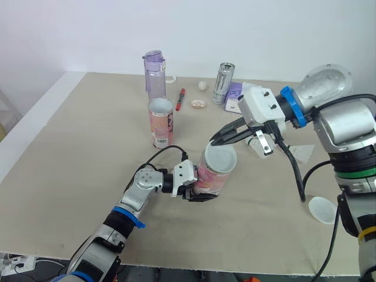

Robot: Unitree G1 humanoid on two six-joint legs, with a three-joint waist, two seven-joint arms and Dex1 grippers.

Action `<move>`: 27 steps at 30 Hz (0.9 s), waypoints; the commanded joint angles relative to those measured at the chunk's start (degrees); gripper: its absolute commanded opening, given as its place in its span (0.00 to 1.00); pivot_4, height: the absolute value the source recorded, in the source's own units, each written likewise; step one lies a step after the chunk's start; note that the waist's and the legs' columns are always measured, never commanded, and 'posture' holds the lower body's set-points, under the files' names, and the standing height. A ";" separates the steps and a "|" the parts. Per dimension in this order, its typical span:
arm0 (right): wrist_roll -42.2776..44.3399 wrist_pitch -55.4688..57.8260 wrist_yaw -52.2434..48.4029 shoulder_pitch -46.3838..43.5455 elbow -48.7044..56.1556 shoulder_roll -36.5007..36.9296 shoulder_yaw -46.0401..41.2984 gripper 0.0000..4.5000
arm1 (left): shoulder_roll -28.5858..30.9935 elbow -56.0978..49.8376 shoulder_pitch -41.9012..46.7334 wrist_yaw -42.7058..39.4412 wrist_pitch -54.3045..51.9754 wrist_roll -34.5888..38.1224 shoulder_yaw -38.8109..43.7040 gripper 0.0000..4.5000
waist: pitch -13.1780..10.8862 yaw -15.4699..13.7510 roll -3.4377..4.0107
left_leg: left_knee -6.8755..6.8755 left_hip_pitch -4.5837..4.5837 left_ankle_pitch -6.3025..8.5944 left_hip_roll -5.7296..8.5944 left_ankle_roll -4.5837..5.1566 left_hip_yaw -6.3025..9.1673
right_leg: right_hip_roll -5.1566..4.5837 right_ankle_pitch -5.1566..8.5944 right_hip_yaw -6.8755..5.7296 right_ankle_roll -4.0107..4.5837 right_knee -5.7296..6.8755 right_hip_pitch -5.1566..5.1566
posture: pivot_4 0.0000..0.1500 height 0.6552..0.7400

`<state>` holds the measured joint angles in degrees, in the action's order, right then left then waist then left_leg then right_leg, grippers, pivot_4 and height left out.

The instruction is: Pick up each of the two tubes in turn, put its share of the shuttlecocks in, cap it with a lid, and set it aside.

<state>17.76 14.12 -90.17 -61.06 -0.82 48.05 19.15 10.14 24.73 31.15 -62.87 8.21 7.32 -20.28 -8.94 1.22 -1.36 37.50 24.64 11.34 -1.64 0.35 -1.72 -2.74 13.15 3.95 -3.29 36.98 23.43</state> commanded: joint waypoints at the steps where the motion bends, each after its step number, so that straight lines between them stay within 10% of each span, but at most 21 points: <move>1: 0.18 -2.09 -2.33 0.17 1.19 0.66 0.25 0.01 | 1.17 2.35 -1.58 1.56 -2.22 -2.18 -0.16 0.74 | 0.00 0.00 0.00 | -0.01 0.00 0.00 0.00 0.00 0.00 | 0.00 0.01 0.00 -0.01 0.00 0.00 | 1.00 1.00; 25: -2.53 -7.64 -2.33 0.55 -2.02 -0.38 1.29 0.01 | 1.11 1.97 -1.79 1.99 -2.71 -2.00 -0.18 0.74 | 0.00 -0.01 0.00 | -0.06 -0.01 0.01 0.00 -0.02 0.01 | -0.01 0.08 -0.01 0.00 0.00 0.00 | 1.00 1.00; 27: -3.03 -8.27 -2.28 0.33 -2.51 -0.91 0.58 0.16 | 1.09 1.94 -1.79 1.98 -2.83 -1.96 -0.18 0.74 | 0.00 -0.01 0.00 | -0.06 -0.01 0.01 -0.01 -0.02 0.01 | -0.02 0.08 -0.01 0.00 0.00 0.00 | 1.00 1.00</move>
<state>15.35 6.46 -90.17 -59.51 -2.99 47.46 20.25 10.12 24.03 30.76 -62.19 7.64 7.29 -20.43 -8.94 1.21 -1.36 37.43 24.63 11.35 -1.64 0.33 -1.72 -2.76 13.23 3.94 -3.29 36.98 23.43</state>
